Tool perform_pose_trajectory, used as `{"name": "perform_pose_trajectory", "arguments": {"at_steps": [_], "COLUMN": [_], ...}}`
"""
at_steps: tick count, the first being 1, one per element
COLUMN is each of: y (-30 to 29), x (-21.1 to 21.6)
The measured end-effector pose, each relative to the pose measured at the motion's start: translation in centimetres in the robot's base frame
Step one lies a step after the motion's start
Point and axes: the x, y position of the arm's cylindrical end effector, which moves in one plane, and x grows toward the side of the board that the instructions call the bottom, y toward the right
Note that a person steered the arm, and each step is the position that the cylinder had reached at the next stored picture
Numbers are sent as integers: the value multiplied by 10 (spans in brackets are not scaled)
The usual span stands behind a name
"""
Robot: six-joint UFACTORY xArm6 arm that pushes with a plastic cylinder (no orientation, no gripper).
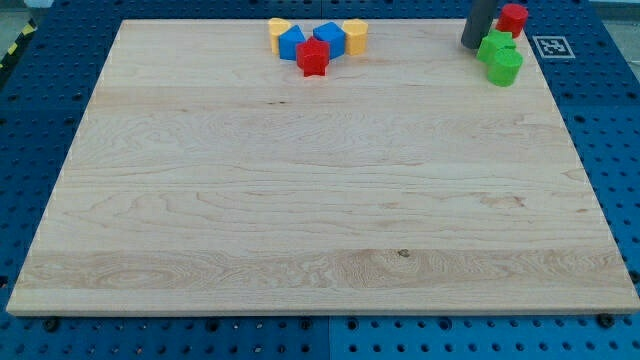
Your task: Move green star right a bit
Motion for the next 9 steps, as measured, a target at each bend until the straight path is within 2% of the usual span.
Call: {"name": "perform_pose_trajectory", "arguments": {"at_steps": [2, 4, 9], "y": [-10, -6, -1], "x": [-28, -14, -18]}}
